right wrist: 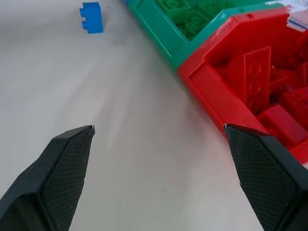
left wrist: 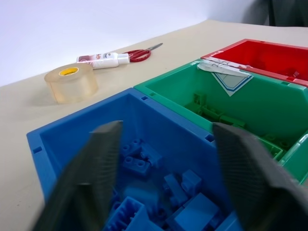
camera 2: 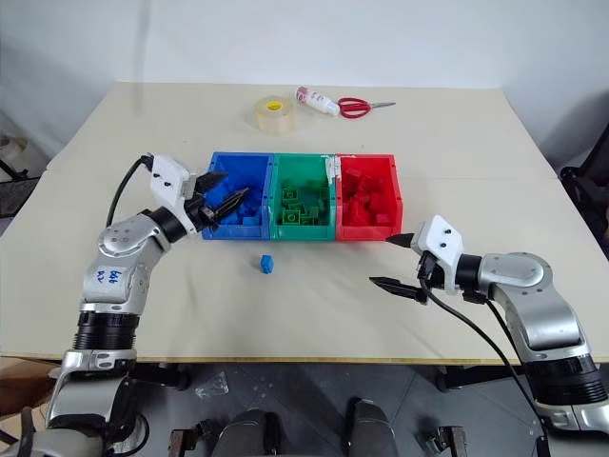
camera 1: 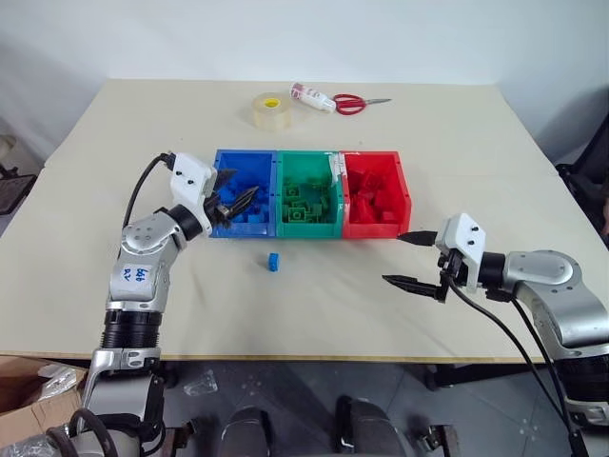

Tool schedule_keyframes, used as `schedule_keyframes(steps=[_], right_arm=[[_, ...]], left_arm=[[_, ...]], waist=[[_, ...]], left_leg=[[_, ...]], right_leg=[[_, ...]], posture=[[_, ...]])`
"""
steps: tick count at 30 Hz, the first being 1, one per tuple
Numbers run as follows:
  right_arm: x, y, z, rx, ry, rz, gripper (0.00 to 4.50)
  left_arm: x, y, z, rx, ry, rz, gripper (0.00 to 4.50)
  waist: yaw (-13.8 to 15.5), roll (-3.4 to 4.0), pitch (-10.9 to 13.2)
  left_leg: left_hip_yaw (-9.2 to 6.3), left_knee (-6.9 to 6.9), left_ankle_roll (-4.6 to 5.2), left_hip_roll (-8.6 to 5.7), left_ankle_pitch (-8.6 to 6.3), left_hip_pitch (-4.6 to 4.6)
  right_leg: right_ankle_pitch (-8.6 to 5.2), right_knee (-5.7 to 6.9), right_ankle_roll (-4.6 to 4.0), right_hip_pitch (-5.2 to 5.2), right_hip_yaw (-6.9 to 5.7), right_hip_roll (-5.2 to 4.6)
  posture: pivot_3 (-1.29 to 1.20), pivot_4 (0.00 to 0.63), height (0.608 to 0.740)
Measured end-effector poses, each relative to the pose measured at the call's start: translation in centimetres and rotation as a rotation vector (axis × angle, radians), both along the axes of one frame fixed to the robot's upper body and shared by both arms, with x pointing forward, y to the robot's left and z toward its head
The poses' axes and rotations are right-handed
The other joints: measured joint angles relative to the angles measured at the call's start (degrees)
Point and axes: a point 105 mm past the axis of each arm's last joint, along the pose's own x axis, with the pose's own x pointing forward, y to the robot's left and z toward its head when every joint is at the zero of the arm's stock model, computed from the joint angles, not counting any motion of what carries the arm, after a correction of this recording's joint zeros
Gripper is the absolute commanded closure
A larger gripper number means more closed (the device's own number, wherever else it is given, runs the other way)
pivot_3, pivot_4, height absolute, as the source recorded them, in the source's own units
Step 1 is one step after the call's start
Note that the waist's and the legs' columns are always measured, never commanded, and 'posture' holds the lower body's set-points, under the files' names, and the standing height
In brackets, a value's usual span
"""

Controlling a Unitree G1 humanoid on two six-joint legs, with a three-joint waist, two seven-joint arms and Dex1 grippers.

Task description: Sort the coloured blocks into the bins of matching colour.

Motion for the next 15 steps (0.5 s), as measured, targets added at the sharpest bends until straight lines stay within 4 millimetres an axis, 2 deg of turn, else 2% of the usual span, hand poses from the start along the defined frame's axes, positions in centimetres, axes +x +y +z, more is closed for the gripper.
schedule_keyframes(steps=[1,4,10,12,15], right_arm=[[0.0,0.1,-0.1,-0.001,0.003,0.004,0.0],[0.2,0.2,0.2,0.003,-0.008,0.012,0.0],[0.3,0.1,0.2,0.005,-0.008,0.031,0.0],[0.0,-0.1,0.2,0.011,-0.005,0.055,0.0],[-0.3,-0.5,-0.4,0.017,0.024,0.063,0.0]], left_arm=[[0.0,0.1,0.1,0.004,-0.003,-0.001,0.02],[-0.4,0.4,-0.2,0.037,0.006,-0.025,0.02],[-2.7,1.3,-2.5,0.117,0.087,-0.142,0.02],[-5.3,2.5,-3.1,0.177,0.128,-0.23,0.02],[-7.9,4.8,-4.5,0.217,0.221,-0.273,0.02]], waist=[[0.0,0.0,0.0],[-0.1,0.0,0.0],[-0.2,0.0,0.0],[-0.2,0.0,0.0],[-0.4,0.01,0.0]], left_leg=[[0.0,0.0,0.0,0.0,0.0,0.0],[0.0,-0.02,0.0,0.0,0.0,0.01],[0.01,-0.02,0.0,0.02,0.0,0.02],[0.01,-0.03,-0.04,0.02,-0.07,0.01],[0.05,-0.07,-0.05,0.08,-0.07,0.02]], right_leg=[[0.0,0.0,0.0,0.0,0.0,0.0],[0.0,0.01,0.0,-0.01,0.0,0.01],[0.0,0.01,0.0,-0.02,0.0,0.01],[0.0,0.01,-0.01,-0.02,0.01,0.0],[-0.01,-0.02,-0.02,-0.07,0.01,0.03]], posture=[[0.0,0.15,0.74],[0.0,0.15,0.74],[0.0,0.15,0.74],[0.0,0.15,0.74],[0.0,0.15,0.74]])
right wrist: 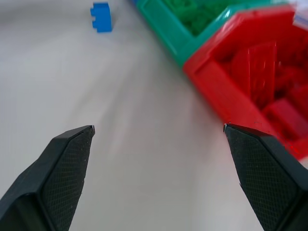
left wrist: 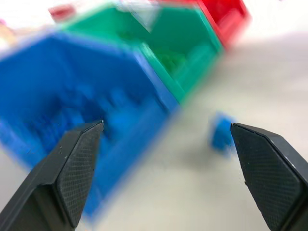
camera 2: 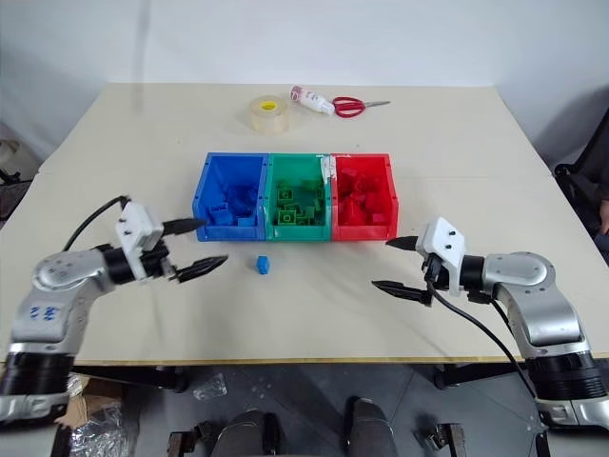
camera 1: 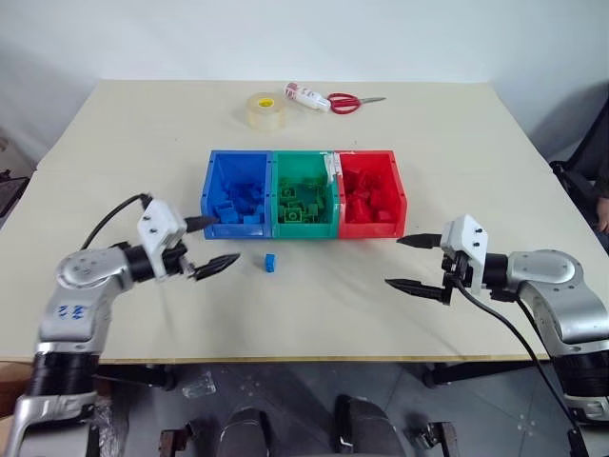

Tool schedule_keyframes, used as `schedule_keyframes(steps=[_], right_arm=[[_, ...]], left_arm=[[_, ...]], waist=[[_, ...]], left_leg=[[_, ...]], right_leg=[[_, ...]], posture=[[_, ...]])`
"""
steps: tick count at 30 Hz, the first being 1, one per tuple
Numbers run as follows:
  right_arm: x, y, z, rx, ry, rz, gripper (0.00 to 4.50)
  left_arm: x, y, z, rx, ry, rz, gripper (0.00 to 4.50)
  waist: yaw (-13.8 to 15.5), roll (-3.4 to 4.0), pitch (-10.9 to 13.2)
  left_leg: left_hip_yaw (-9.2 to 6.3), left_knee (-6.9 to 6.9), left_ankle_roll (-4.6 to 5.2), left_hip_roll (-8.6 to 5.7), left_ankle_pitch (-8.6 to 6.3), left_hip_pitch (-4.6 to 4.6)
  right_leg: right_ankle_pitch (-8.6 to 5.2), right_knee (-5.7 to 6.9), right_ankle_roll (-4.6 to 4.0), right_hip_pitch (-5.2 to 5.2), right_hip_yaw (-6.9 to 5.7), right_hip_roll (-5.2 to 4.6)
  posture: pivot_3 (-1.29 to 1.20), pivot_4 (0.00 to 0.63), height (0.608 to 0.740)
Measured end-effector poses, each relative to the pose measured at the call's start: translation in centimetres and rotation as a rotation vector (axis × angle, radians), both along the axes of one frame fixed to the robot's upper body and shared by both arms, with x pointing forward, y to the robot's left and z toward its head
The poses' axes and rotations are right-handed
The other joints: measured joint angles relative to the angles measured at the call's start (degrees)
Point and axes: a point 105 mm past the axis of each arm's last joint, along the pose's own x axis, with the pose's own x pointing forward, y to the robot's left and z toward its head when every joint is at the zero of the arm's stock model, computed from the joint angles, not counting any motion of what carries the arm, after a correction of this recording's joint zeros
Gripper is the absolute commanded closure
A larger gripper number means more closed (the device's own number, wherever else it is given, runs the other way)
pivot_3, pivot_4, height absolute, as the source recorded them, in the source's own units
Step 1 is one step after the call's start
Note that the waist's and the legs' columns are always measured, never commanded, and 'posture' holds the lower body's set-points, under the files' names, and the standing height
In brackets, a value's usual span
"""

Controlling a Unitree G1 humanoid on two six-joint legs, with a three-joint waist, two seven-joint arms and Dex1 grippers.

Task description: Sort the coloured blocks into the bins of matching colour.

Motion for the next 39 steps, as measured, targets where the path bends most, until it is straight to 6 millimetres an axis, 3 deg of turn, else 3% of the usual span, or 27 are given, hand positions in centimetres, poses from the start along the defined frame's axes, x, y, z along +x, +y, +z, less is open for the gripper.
schedule_keyframes(steps=[6,12,16,20,25,29,33,39], right_arm=[[-0.3,-0.5,-0.1,0.018,0.007,-0.003,0.0],[-0.2,-0.3,0.2,0.02,-0.005,0.007,0.0],[0.2,-0.3,0.5,0.026,-0.016,0.005,0.0],[0.3,0.0,0.7,0.033,-0.025,0.01,0.0],[-0.1,-0.3,0.0,0.033,-0.014,-0.023,0.0],[-0.6,-0.4,-0.4,0.03,-0.003,-0.044,0.0],[-0.9,-0.9,-0.2,0.042,-0.012,-0.071,0.0],[-1.2,-1.0,-0.1,0.043,-0.016,-0.079,0.0]], left_arm=[[-4.0,3.4,-2.1,0.062,0.139,-0.004,0.02],[-4.7,3.3,-2.0,0.065,0.138,-0.01,0.02],[-3.4,0.4,-2.4,0.029,0.099,-0.044,0.02],[-1.8,-3.5,-4.8,0.017,0.099,-0.082,0.02],[0.5,-5.7,-6.7,-0.002,0.06,-0.044,0.02],[2.5,-6.9,-6.5,-0.01,-0.014,-0.03,0.02],[3.2,-7.8,-6.5,-0.019,-0.046,-0.054,0.87],[3.5,-8.3,-6.4,-0.03,-0.049,-0.087,2.81]], waist=[[0.2,0.04,0.0],[0.3,0.04,0.0],[0.2,0.06,0.0],[0.3,0.05,0.0],[0.3,0.05,0.0],[0.7,0.06,0.0],[1.0,0.1,0.0],[1.6,0.11,-0.1]], left_leg=[[0.0,0.06,0.0,0.02,-0.03,0.01],[0.0,0.13,0.01,0.02,-0.07,0.0],[0.02,0.15,0.01,0.02,-0.07,0.0],[0.02,0.19,0.0,0.02,-0.07,0.0],[0.01,0.22,0.0,0.02,-0.06,-0.01],[0.0,0.34,0.01,0.02,-0.07,0.03],[0.0,0.34,0.02,0.01,-0.07,0.05],[0.0,0.36,0.04,0.01,-0.08,0.04]], right_leg=[[-0.02,-0.03,-0.04,0.0,0.0,-0.02],[-0.03,0.01,-0.05,0.0,0.0,-0.03],[-0.02,0.12,-0.04,0.0,0.01,-0.02],[-0.02,0.16,-0.04,0.01,0.01,0.0],[-0.02,0.17,-0.04,0.01,0.0,0.0],[-0.01,0.16,-0.02,0.08,0.01,-0.02],[-0.01,0.2,-0.02,0.09,0.01,-0.03],[-0.01,0.21,-0.02,0.09,0.01,-0.03]], posture=[[0.0,0.15,0.74],[0.0,0.15,0.74],[0.0,0.15,0.74],[0.0,0.15,0.74],[0.0,0.15,0.74],[0.0,0.15,0.74],[0.0,0.15,0.74],[0.0,0.15,0.74]])
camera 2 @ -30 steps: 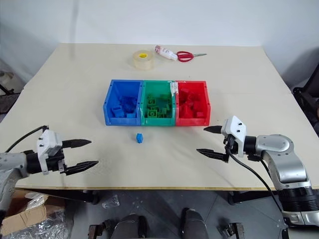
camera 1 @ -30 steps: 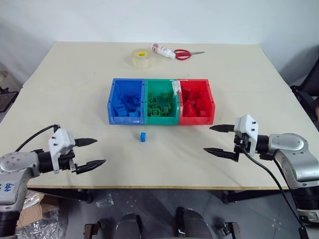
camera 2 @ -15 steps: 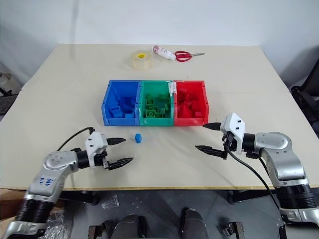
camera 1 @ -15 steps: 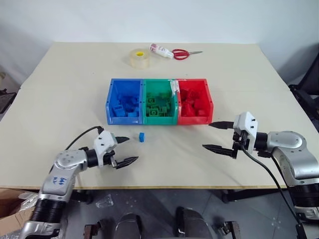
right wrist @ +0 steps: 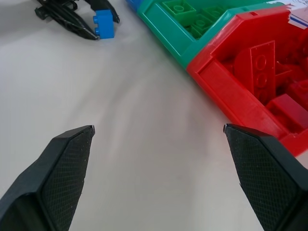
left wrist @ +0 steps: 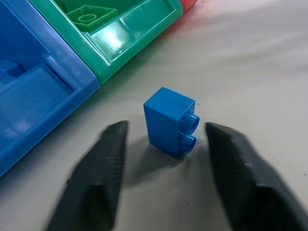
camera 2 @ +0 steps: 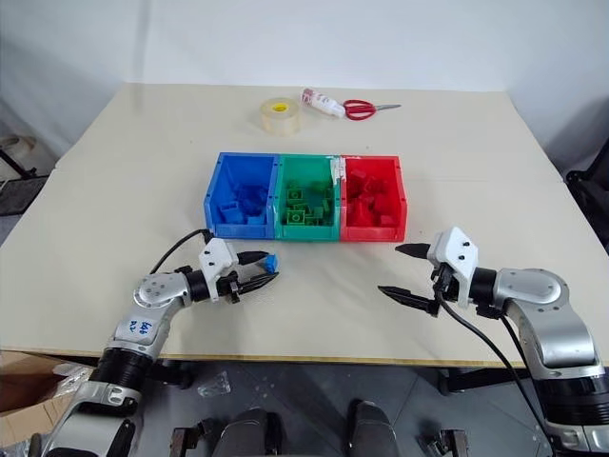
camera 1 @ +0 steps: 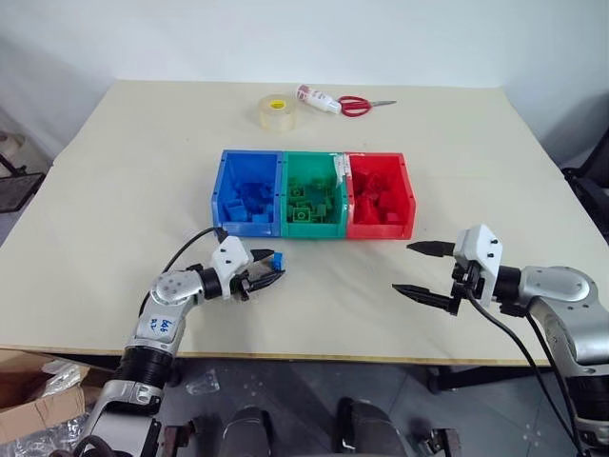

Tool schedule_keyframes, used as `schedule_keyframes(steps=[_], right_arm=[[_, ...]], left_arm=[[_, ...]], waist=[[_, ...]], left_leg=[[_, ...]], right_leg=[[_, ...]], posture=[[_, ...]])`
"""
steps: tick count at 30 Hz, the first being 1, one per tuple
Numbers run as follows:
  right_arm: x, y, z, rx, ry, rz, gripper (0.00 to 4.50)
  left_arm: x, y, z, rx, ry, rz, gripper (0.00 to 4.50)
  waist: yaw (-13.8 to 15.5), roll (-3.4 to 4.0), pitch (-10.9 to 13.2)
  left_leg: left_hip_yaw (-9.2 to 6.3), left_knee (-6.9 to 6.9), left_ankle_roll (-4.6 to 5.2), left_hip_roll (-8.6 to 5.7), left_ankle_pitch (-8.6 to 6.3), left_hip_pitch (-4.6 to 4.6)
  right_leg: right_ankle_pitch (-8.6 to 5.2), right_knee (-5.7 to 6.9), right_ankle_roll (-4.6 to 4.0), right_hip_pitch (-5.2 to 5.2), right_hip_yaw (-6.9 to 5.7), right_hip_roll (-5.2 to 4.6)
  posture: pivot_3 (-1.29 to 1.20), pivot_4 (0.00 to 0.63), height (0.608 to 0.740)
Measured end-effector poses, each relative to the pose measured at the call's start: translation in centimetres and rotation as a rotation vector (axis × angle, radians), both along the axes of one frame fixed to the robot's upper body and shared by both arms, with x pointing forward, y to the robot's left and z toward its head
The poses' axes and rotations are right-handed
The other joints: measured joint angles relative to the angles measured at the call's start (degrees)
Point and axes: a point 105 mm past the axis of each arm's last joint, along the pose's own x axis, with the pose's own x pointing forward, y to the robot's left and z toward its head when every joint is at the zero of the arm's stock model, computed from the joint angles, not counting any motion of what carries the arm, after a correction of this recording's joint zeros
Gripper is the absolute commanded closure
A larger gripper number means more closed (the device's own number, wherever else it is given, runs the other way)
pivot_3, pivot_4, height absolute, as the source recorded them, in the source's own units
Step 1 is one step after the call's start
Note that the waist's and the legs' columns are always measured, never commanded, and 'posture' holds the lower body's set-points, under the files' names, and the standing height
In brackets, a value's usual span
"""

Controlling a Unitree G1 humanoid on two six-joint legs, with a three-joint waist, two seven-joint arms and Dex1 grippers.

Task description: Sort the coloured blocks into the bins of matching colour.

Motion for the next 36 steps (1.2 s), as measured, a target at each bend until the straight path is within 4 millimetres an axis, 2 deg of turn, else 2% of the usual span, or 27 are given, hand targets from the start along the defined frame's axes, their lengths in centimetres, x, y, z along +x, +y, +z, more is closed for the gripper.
schedule_keyframes(steps=[2,3,8,10,13,17,19,21,23,30,36], right_arm=[[-0.1,-0.2,-0.1,0.001,0.0,-0.008,0.0],[-0.1,-0.2,-0.1,0.002,0.001,-0.011,0.0],[-0.1,-0.3,0.0,0.002,-0.004,-0.014,0.0],[-0.1,-0.3,0.1,0.002,-0.004,-0.014,0.0],[-0.1,-0.3,0.1,0.002,-0.005,-0.014,0.0],[-0.1,-0.3,0.1,0.0,-0.005,-0.014,0.0],[0.0,-0.3,0.1,0.0,-0.007,-0.012,0.0],[0.1,-0.1,0.4,0.0,-0.015,-0.008,0.0],[0.2,-0.1,0.5,0.0,-0.02,-0.006,0.0],[0.2,-0.1,0.6,0.0,-0.022,-0.005,0.0],[0.3,0.0,0.7,0.0,-0.024,-0.003,0.0]], left_arm=[[0.0,0.0,0.0,-0.002,0.001,-0.006,3.44],[0.0,-0.1,0.0,-0.004,0.001,-0.011,3.58],[0.0,-0.5,0.7,-0.035,-0.009,-0.025,3.58],[0.3,-0.9,2.2,-0.067,-0.037,-0.033,3.58],[1.2,-0.8,6.1,-0.125,-0.117,-0.005,3.58],[3.3,1.3,10.5,-0.167,-0.206,0.121,3.58],[4.7,2.2,11.4,-0.177,-0.214,0.204,3.58],[6.2,3.5,11.5,-0.181,-0.203,0.302,2.85],[7.1,4.3,11.3,-0.177,-0.188,0.363,2.32],[7.2,3.8,10.5,-0.182,-0.154,0.324,0.08],[6.2,3.0,10.9,-0.18,-0.134,0.215,0.03]], waist=[[0.0,0.0,0.0],[0.0,0.0,0.0],[0.0,-0.02,0.0],[0.0,-0.04,0.0],[0.0,-0.04,0.0],[-0.1,-0.05,0.0],[-0.1,-0.05,0.0],[-0.1,-0.05,0.0],[-0.1,-0.06,0.0],[-0.1,-0.09,0.1],[-0.1,-0.11,0.1]], left_leg=[[0.0,0.0,0.01,0.0,0.0,0.0],[0.0,0.0,0.01,0.0,0.0,-0.01],[0.0,0.0,0.01,0.0,0.0,-0.04],[-0.01,0.01,0.0,0.0,0.0,-0.05],[-0.01,0.01,0.0,0.0,0.0,-0.05],[-0.01,0.0,0.0,0.0,0.0,-0.03],[-0.01,0.0,0.0,0.0,0.0,-0.03],[-0.01,0.0,0.0,0.0,0.0,-0.04],[-0.01,-0.03,0.0,0.0,0.0,-0.05],[0.0,-0.04,-0.01,0.0,0.0,-0.06],[0.0,-0.04,-0.01,0.0,0.0,-0.06]], right_leg=[[0.0,0.0,0.0,0.0,0.0,0.0],[0.0,0.0,0.0,0.0,0.0,0.0],[0.0,0.0,0.0,-0.01,0.0,0.0],[0.0,0.0,0.0,-0.01,-0.01,0.01],[0.0,0.0,0.01,-0.01,0.0,0.02],[0.0,0.01,0.01,-0.01,0.0,0.03],[0.0,0.01,0.01,-0.01,0.0,0.03],[0.0,-0.01,0.01,-0.01,-0.01,0.04],[0.0,-0.05,0.01,-0.01,-0.01,0.05],[0.01,-0.09,0.02,-0.01,-0.01,0.06],[0.01,-0.08,0.02,-0.01,-0.01,0.06]], posture=[[0.0,0.15,0.74],[0.0,0.15,0.74],[0.0,0.15,0.74],[0.0,0.15,0.74],[0.0,0.15,0.74],[0.0,0.15,0.74],[0.0,0.15,0.74],[0.0,0.15,0.74],[0.0,0.15,0.74],[0.0,0.15,0.74],[0.0,0.15,0.74]])
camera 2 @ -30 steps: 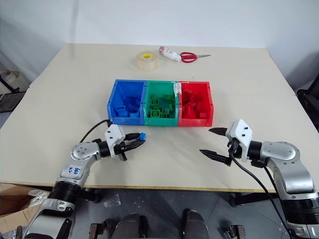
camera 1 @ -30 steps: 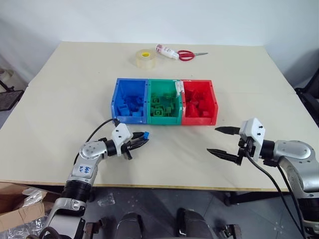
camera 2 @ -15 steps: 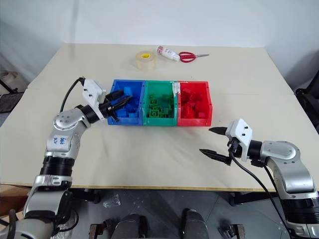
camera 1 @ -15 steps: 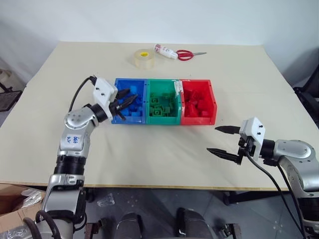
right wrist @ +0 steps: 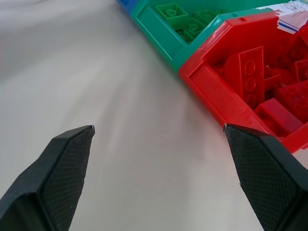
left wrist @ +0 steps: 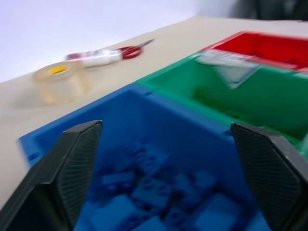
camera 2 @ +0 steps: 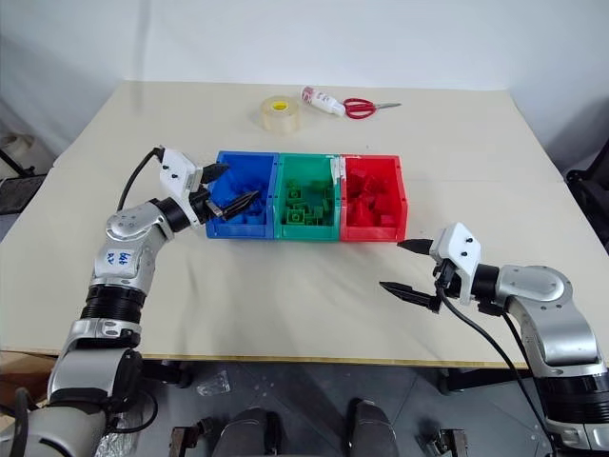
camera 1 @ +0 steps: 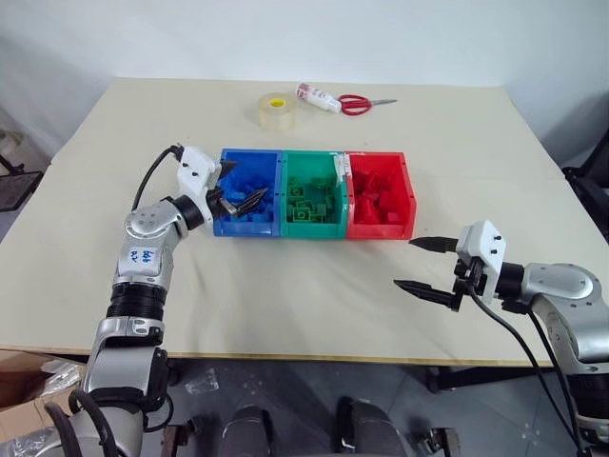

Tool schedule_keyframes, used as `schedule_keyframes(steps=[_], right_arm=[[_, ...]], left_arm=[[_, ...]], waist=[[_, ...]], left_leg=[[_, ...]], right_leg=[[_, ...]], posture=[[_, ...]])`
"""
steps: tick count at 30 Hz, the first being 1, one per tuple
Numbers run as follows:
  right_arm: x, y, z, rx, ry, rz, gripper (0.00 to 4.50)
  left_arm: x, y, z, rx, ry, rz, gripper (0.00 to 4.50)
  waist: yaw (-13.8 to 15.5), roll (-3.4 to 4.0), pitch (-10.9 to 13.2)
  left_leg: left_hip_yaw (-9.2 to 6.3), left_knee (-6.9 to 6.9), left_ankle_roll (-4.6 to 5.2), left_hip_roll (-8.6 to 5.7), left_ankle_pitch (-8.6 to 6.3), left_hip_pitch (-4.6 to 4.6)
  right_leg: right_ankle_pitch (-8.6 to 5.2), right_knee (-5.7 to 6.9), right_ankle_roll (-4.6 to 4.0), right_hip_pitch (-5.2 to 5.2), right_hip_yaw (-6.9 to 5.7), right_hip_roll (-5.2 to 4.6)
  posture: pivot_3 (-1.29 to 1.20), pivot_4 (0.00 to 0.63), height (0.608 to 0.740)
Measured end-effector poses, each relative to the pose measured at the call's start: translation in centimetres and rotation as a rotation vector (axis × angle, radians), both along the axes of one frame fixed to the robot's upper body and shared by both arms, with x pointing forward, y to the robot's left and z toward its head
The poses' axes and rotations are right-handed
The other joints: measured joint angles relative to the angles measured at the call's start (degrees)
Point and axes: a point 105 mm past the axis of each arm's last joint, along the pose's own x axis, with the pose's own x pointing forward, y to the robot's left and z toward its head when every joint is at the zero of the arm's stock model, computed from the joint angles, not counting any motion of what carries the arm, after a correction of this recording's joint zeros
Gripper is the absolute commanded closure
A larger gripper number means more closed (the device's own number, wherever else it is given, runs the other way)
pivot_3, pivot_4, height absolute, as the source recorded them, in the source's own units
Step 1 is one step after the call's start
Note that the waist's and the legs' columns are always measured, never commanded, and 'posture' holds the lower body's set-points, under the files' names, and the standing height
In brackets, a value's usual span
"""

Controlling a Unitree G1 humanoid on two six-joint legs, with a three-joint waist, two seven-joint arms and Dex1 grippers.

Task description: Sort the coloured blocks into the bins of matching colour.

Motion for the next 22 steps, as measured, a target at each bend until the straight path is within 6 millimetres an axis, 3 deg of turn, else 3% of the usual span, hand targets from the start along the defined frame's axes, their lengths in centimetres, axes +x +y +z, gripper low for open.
schedule_keyframes(steps=[6,14,17,22], right_arm=[[0.3,0.0,-0.1,-0.002,0.015,0.014,0.0],[1.0,-1.3,-0.2,-0.022,0.043,0.039,0.0],[1.3,-1.7,0.0,-0.021,0.035,0.055,0.0],[1.7,-2.3,0.2,-0.027,0.026,0.061,0.0]], left_arm=[[-3.8,1.0,-0.3,0.019,0.013,-0.136,0.03],[-10.1,5.6,-4.8,0.042,0.231,-0.131,0.03],[-11.3,7.2,-6.1,0.05,0.271,-0.098,0.03],[-12.1,8.8,-6.2,0.04,0.256,-0.044,0.03]], waist=[[-0.8,0.0,0.0],[-1.4,0.04,0.0],[-1.2,0.04,0.0],[-1.4,0.05,0.0]], left_leg=[[0.0,-0.04,-0.01,0.01,0.0,0.03],[0.0,-0.05,-0.01,0.05,-0.01,0.04],[0.0,-0.04,0.0,0.05,-0.02,0.03],[0.01,-0.05,-0.02,0.05,-0.03,0.03]], right_leg=[[0.0,0.07,-0.01,-0.02,0.01,0.01],[-0.02,0.07,-0.04,-0.04,0.02,0.0],[-0.02,0.03,-0.04,-0.04,0.02,-0.01],[-0.03,0.05,-0.04,-0.05,0.02,-0.01]], posture=[[0.0,0.15,0.74],[0.0,0.15,0.74],[0.0,0.15,0.74],[0.0,0.15,0.74]])
